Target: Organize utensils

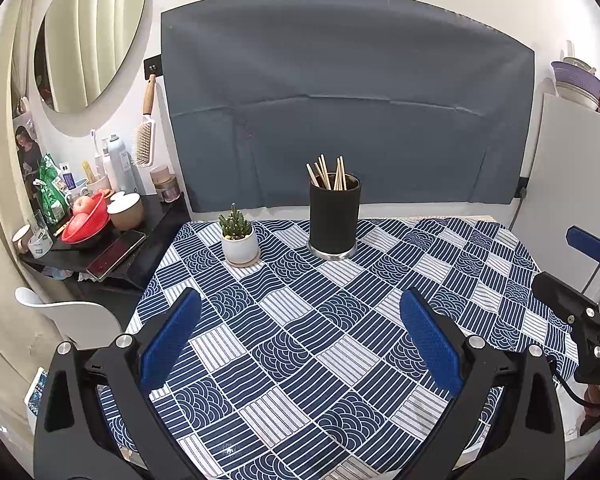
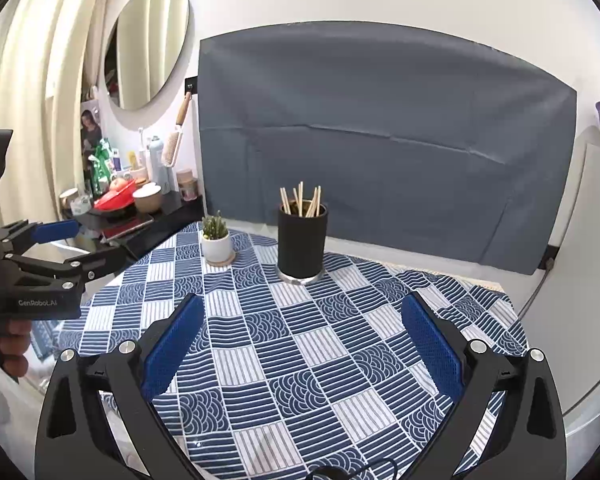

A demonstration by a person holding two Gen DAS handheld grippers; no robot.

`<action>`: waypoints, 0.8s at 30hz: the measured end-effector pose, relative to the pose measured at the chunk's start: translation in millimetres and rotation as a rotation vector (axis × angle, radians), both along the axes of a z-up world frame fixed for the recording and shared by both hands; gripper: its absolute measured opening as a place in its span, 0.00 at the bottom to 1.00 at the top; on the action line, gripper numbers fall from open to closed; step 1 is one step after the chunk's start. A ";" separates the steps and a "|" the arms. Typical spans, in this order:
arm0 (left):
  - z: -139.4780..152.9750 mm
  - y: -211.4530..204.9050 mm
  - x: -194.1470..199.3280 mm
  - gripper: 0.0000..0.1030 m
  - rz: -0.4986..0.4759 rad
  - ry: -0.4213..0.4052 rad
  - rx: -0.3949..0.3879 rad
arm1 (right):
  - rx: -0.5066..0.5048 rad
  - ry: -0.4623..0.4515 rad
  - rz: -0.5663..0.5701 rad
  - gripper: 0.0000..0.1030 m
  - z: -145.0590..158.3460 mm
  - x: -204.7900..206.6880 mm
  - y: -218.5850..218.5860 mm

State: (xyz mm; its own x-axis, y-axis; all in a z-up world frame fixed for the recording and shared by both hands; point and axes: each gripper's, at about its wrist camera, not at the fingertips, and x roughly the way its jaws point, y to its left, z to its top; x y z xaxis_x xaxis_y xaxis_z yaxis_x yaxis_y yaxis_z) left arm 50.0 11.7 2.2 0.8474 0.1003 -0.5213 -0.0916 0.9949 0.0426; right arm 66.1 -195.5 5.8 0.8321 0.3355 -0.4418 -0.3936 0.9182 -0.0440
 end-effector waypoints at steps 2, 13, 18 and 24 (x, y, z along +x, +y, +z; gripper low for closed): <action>-1.9 0.6 -0.8 0.94 0.000 0.008 -0.003 | 0.001 0.006 0.003 0.92 -1.1 -1.5 1.1; -4.2 3.8 -5.7 0.94 0.015 0.015 -0.012 | -0.002 0.008 0.009 0.92 -2.3 -3.4 2.1; -4.0 2.5 -4.6 0.94 0.011 0.014 -0.016 | 0.004 0.009 0.006 0.92 -3.2 -0.5 -0.6; -3.3 6.8 0.9 0.94 0.012 0.006 -0.051 | 0.018 0.008 -0.008 0.92 -1.9 7.8 -3.4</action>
State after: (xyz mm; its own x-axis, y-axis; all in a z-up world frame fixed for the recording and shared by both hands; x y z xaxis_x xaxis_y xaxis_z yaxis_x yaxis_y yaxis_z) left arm 50.9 18.5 -1.1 0.8432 0.0835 -0.5311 -0.1033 0.9946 -0.0076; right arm 73.9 -199.0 4.0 0.8311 0.3371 -0.4422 -0.3869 0.9218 -0.0244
